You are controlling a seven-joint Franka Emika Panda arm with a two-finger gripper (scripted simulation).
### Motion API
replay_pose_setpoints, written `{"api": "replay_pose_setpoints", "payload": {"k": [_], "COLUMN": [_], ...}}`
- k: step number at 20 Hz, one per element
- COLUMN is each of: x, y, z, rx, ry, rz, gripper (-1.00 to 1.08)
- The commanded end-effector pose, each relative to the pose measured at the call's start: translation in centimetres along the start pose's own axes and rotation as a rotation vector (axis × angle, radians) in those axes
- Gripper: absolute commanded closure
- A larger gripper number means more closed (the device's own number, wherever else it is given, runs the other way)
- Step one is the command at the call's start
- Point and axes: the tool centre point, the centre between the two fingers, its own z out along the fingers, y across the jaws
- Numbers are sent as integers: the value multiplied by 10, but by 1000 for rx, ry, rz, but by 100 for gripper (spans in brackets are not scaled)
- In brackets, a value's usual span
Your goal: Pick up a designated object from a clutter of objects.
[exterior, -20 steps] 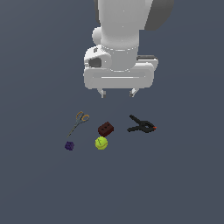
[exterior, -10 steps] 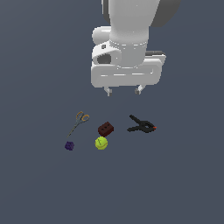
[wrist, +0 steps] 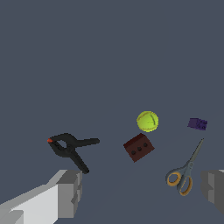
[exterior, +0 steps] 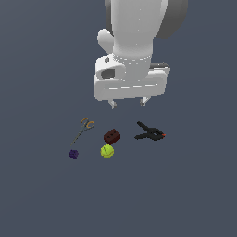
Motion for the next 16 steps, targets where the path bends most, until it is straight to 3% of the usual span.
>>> {"api": "replay_pose_setpoints", "payload": {"k": [1, 16], "x": [4, 25], "y": [5, 55], "z": [11, 131], "rx": [-1, -4], "ry": [-2, -20], "rz": [-25, -298], "gripper": [-92, -92]}}
